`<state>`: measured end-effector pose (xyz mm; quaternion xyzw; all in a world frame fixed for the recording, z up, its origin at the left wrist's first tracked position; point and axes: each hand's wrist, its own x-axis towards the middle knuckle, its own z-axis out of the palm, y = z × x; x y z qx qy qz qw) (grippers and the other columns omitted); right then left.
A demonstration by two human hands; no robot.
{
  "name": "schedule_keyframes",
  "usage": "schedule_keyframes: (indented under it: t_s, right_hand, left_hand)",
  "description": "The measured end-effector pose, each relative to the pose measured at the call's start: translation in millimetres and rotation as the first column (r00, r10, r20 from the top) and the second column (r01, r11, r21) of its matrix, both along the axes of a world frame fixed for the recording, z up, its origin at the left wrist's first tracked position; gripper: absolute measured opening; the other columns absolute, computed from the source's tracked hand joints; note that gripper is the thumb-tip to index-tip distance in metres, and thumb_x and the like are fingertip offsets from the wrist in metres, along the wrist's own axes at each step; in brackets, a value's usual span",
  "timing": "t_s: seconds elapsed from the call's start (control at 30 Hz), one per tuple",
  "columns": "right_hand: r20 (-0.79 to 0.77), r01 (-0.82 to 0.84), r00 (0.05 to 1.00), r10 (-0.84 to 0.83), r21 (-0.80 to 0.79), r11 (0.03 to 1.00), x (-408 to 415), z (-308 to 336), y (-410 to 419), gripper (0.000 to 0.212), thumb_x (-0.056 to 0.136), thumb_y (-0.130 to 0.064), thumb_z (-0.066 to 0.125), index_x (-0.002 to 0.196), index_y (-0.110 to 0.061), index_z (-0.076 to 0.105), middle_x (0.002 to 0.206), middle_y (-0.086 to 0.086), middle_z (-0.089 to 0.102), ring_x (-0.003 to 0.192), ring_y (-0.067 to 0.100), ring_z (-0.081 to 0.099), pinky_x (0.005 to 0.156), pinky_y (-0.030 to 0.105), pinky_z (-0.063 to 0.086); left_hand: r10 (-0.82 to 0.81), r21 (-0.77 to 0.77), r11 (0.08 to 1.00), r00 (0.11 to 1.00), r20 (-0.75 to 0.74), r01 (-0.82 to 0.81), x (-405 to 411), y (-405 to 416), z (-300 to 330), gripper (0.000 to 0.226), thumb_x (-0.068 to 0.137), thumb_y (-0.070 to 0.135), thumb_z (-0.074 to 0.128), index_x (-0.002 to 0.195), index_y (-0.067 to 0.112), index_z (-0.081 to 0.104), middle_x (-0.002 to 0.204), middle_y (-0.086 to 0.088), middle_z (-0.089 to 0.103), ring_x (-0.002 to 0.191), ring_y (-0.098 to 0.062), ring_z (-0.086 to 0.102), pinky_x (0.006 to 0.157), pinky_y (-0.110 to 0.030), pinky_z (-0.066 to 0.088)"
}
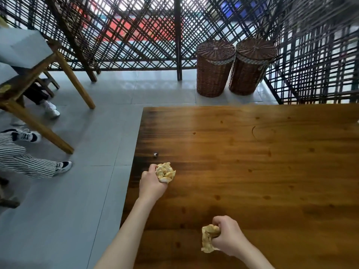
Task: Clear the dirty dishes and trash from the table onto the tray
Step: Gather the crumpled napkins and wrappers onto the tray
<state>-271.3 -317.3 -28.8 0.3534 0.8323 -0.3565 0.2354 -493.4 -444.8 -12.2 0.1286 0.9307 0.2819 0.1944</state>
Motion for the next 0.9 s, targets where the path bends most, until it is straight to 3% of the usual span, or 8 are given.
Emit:
schedule_keyframes:
  t_s: [0.13,0.2,0.3,0.43,0.5,0.67,0.9]
  right_hand:
    - [-0.074,0.115,0.991,-0.114,0.014,0.993,-26,6,11,0.025,0.066,-0.013,0.076,0.077,-0.026,0.058,0.087,-0.011,0.052,0.079,0.008,0.054,0.06,0.017,0.052]
    - [-0.122,0.144,0.983,-0.14,0.024,0.989,-35,6,13,0.028,0.067,-0.014,0.078,0.072,-0.029,0.054,0.087,-0.01,0.053,0.079,0.007,0.055,0.055,0.014,0.047]
    - [-0.174,0.162,0.973,-0.151,0.05,0.986,-46,7,17,0.029,0.069,-0.016,0.078,0.074,-0.029,0.052,0.088,-0.01,0.055,0.082,0.005,0.054,0.053,0.011,0.042]
    - [-0.215,0.181,0.962,-0.167,0.045,0.982,-56,10,20,0.033,0.072,-0.015,0.074,0.069,-0.032,0.046,0.083,-0.01,0.054,0.076,0.003,0.053,0.05,0.011,0.038]
    - [-0.222,0.191,0.959,-0.178,0.038,0.981,-59,11,21,0.036,0.072,-0.014,0.074,0.067,-0.033,0.044,0.081,-0.011,0.052,0.073,0.002,0.051,0.047,0.01,0.037]
    - [-0.219,0.209,0.956,-0.197,0.03,0.978,-62,13,26,0.035,0.071,-0.012,0.073,0.064,-0.031,0.044,0.079,-0.011,0.051,0.07,0.003,0.049,0.046,0.012,0.036]
    - [-0.233,0.24,0.945,-0.23,0.016,0.971,-60,12,29,0.024,0.071,-0.012,0.071,0.067,-0.026,0.052,0.077,-0.009,0.055,0.067,0.005,0.051,0.047,0.013,0.038]
  left_hand:
    - [-0.035,-0.014,0.999,0.999,0.023,0.035,-25,14,-10,0.065,0.078,0.035,0.074,0.132,0.024,0.04,0.115,-0.006,0.05,0.096,-0.015,0.051,0.076,-0.025,0.048]
    - [-0.051,-0.012,0.999,0.998,0.024,0.052,-35,20,-15,0.067,0.078,0.033,0.074,0.134,0.023,0.04,0.117,-0.006,0.049,0.098,-0.015,0.05,0.079,-0.026,0.048]
    - [-0.088,-0.001,0.996,0.996,0.033,0.088,-49,28,-21,0.069,0.077,0.03,0.075,0.135,0.02,0.04,0.127,-0.01,0.045,0.111,-0.023,0.049,0.092,-0.034,0.049]
    - [-0.104,-0.021,0.994,0.993,0.063,0.105,-66,41,-30,0.069,0.078,0.028,0.075,0.137,0.021,0.039,0.149,-0.015,0.023,0.133,-0.034,0.033,0.105,-0.043,0.037]
    - [-0.105,-0.034,0.994,0.99,0.092,0.108,-74,47,-34,0.068,0.079,0.028,0.073,0.138,0.021,0.039,0.15,-0.016,0.023,0.135,-0.035,0.03,0.108,-0.045,0.035]
    - [-0.042,-0.113,0.993,0.999,0.011,0.043,-81,57,-34,0.06,0.081,0.026,0.072,0.134,0.016,0.045,0.129,-0.015,0.044,0.114,-0.03,0.048,0.094,-0.038,0.046]
    - [-0.044,-0.187,0.982,0.994,-0.102,0.025,-73,56,-31,0.058,0.08,0.022,0.074,0.129,0.02,0.043,0.117,-0.015,0.049,0.104,-0.03,0.051,0.078,-0.034,0.05]
